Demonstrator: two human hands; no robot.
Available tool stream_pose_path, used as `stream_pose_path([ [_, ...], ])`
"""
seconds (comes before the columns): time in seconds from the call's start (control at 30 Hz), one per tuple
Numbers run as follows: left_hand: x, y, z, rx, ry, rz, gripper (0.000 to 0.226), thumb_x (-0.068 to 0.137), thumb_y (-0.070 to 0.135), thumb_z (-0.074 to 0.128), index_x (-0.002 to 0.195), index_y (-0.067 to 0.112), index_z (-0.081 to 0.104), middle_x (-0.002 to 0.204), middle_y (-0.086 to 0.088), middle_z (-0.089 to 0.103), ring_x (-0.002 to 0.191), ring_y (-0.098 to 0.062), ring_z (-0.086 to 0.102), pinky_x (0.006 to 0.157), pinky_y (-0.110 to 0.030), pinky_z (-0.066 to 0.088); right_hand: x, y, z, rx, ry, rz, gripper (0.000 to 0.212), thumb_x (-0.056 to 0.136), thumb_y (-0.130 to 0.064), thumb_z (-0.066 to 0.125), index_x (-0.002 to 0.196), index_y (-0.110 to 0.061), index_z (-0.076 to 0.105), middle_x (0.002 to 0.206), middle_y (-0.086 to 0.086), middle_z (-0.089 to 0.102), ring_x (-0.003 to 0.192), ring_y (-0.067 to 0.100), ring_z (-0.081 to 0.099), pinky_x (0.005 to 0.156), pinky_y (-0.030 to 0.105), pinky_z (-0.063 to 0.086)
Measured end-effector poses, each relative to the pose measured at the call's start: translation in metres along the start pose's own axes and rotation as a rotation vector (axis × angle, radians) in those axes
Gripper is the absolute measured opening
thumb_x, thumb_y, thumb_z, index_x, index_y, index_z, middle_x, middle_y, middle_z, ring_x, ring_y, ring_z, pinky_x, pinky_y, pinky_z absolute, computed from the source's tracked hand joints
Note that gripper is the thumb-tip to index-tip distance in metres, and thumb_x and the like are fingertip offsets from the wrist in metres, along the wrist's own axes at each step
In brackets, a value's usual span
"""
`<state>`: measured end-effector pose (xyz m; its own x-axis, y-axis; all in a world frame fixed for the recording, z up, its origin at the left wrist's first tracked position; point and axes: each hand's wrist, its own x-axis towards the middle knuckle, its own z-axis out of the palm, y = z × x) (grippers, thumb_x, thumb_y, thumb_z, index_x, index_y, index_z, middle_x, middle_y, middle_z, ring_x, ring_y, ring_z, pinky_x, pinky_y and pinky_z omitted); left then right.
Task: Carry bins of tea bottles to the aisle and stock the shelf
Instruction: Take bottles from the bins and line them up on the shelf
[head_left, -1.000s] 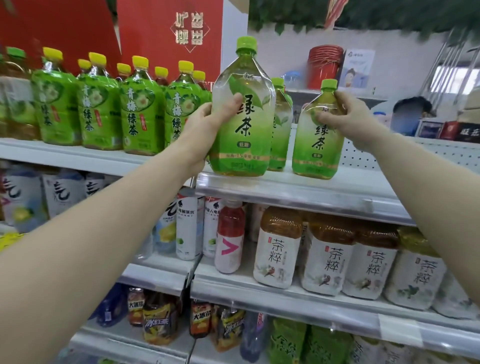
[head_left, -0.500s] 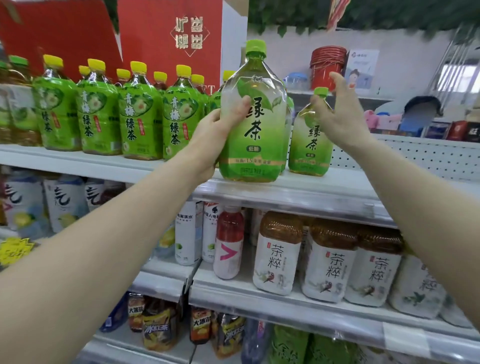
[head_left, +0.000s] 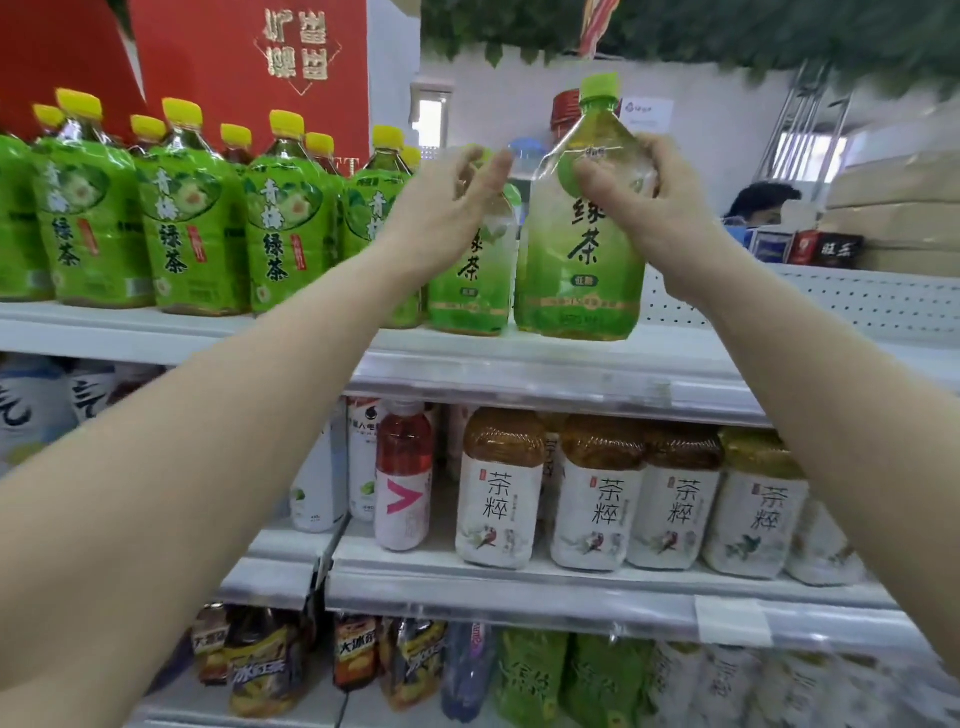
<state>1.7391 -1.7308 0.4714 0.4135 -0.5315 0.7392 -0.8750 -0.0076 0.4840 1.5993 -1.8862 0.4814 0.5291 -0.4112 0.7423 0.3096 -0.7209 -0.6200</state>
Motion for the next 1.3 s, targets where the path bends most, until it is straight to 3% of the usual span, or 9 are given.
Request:
stream_pose_path([
  [0.07, 0.008, -0.018, -0.006, 0.265, 0.028, 0.057, 0.072, 0.096, 0.060, 0.047, 0.151, 0.015, 0.037, 0.150, -0.006, 0.044, 0.134, -0.018, 0.043, 0.114, -0.037, 0.032, 0.008, 0.014, -0.001, -0.061, 0.019, 0.032, 0.090, 0.059, -0.075, 0.078, 0.129, -0.027, 0.049, 0.118, -0.003, 0.068, 0.105, 0.018, 0.069, 0.094, 0.047, 0.055],
  [0.13, 0.013, -0.033, -0.005, 0.469, -0.017, 0.095, 0.077, 0.093, 0.049, 0.061, 0.154, 0.015, 0.030, 0.157, -0.007, 0.033, 0.145, -0.023, 0.030, 0.119, -0.039, 0.024, 0.019, 0.035, 0.003, -0.104, 0.016, 0.066, 0.099, 0.055, -0.081, 0.076, 0.133, -0.026, 0.047, 0.120, -0.004, 0.067, 0.107, 0.018, 0.067, 0.093, 0.049, 0.054],
  [0.37, 0.019, -0.056, 0.007, 0.668, -0.115, 0.174, 0.103, 0.079, 0.047, 0.078, 0.158, 0.021, 0.017, 0.165, -0.007, 0.014, 0.152, -0.024, 0.011, 0.122, -0.045, 0.022, 0.027, 0.067, 0.027, -0.089, 0.018, 0.128, 0.087, 0.075, -0.065, 0.070, 0.142, -0.017, 0.040, 0.127, -0.003, 0.058, 0.115, 0.019, 0.061, 0.101, 0.051, 0.050],
  [0.43, 0.020, -0.058, 0.011, 0.698, -0.156, 0.175, 0.112, 0.074, 0.051, 0.081, 0.158, 0.023, 0.012, 0.166, -0.006, 0.008, 0.153, -0.025, 0.008, 0.122, -0.046, 0.021, 0.030, 0.069, 0.025, -0.310, 0.065, 0.070, 0.077, 0.086, -0.060, 0.063, 0.146, -0.018, 0.039, 0.134, 0.002, 0.053, 0.120, 0.019, 0.054, 0.107, 0.045, 0.043],
  [0.5, 0.020, -0.060, 0.017, 0.732, -0.176, 0.179, 0.122, 0.069, 0.057, 0.082, 0.159, 0.023, 0.006, 0.167, -0.007, 0.001, 0.153, -0.027, 0.004, 0.122, -0.046, 0.018, 0.029, 0.063, 0.022, -0.573, 0.106, -0.029, 0.080, 0.087, -0.055, 0.065, 0.152, -0.022, 0.032, 0.142, 0.010, 0.043, 0.125, 0.021, 0.043, 0.109, 0.034, 0.033],
  [0.63, 0.020, -0.066, 0.031, 0.757, -0.167, 0.177, 0.135, 0.064, 0.062, 0.082, 0.159, 0.022, -0.005, 0.165, -0.012, -0.014, 0.152, -0.033, -0.006, 0.121, -0.045, 0.012, 0.018, 0.051, 0.036, -1.001, 0.033, -0.196, 0.112, 0.073, -0.057, 0.076, 0.158, -0.028, 0.008, 0.160, 0.019, 0.013, 0.143, 0.041, 0.024, 0.115, 0.055, 0.028],
  [0.73, 0.020, -0.071, 0.039, 0.779, -0.125, 0.193, 0.135, 0.065, 0.058, 0.083, 0.158, 0.021, -0.006, 0.164, -0.015, -0.015, 0.152, -0.037, -0.006, 0.122, -0.045, 0.013, 0.014, 0.059, 0.046, -1.111, -0.055, -0.180, 0.116, 0.071, -0.054, 0.078, 0.159, -0.028, 0.007, 0.163, 0.020, -0.001, 0.146, 0.046, 0.010, 0.118, 0.056, 0.017],
  [1.03, 0.022, -0.076, 0.042, 0.823, -0.071, 0.195, 0.134, 0.063, 0.064, 0.081, 0.158, 0.024, -0.005, 0.166, -0.013, -0.010, 0.152, -0.035, 0.000, 0.121, -0.044, 0.020, 0.032, 0.081, 0.049, -1.103, -0.052, -0.181, 0.113, 0.069, -0.050, 0.082, 0.157, -0.021, 0.018, 0.161, 0.022, 0.004, 0.143, 0.045, 0.015, 0.118, 0.055, 0.019],
  [1.3, 0.021, -0.070, 0.036, 0.842, -0.087, 0.203, 0.127, 0.065, 0.061, 0.081, 0.159, 0.025, 0.002, 0.166, -0.011, -0.001, 0.152, -0.034, 0.006, 0.114, -0.048, 0.033, 0.034, 0.080, 0.042, -1.141, -0.114, -0.173, 0.107, 0.076, -0.052, 0.077, 0.158, -0.022, 0.015, 0.162, 0.021, 0.002, 0.146, 0.043, 0.012, 0.119, 0.051, 0.014],
])
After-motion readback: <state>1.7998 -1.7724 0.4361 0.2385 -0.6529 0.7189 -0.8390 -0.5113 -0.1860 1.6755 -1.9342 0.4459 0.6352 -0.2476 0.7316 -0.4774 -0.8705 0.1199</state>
